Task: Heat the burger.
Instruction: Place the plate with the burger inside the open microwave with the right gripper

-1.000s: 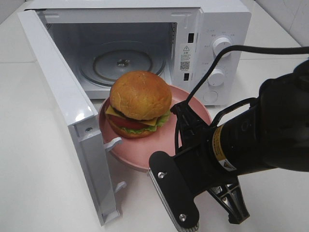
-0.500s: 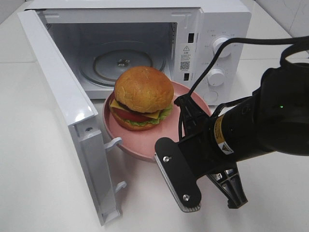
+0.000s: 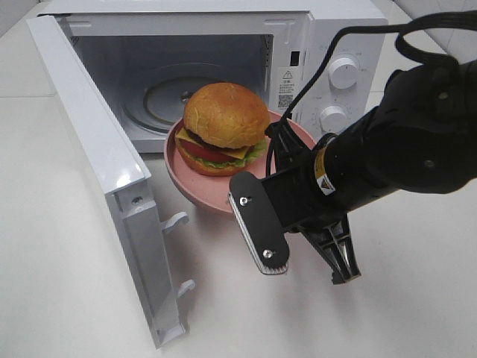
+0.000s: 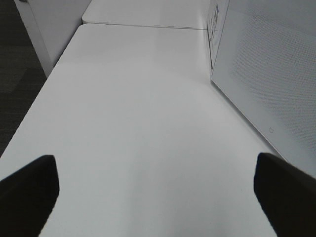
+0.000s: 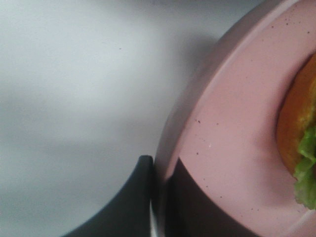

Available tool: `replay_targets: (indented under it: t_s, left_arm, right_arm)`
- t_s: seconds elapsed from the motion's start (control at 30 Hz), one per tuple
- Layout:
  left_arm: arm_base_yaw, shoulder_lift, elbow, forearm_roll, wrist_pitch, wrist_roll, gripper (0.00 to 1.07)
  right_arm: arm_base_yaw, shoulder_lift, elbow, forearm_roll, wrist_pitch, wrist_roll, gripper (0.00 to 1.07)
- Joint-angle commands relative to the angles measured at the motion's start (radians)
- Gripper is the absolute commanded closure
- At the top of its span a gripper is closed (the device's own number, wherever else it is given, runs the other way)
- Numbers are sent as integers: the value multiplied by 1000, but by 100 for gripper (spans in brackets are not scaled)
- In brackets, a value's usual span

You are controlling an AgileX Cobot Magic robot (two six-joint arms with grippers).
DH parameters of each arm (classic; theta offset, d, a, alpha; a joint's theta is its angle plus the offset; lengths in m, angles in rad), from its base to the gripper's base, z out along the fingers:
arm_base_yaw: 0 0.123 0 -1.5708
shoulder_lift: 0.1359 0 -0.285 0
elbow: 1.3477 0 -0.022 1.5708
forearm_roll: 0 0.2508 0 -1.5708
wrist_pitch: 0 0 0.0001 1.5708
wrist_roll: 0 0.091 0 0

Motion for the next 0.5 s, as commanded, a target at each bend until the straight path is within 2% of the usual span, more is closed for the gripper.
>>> replay_targets:
  t_s: [0.03, 0.5]
  left_arm:
    - [4, -17, 1, 2, -6, 0, 1]
    - [4, -17, 1, 2, -6, 0, 1]
  right_arm:
    - [-10, 13, -41, -1, -36, -22, 107]
    - [-10, 106, -178, 37, 39, -66, 107]
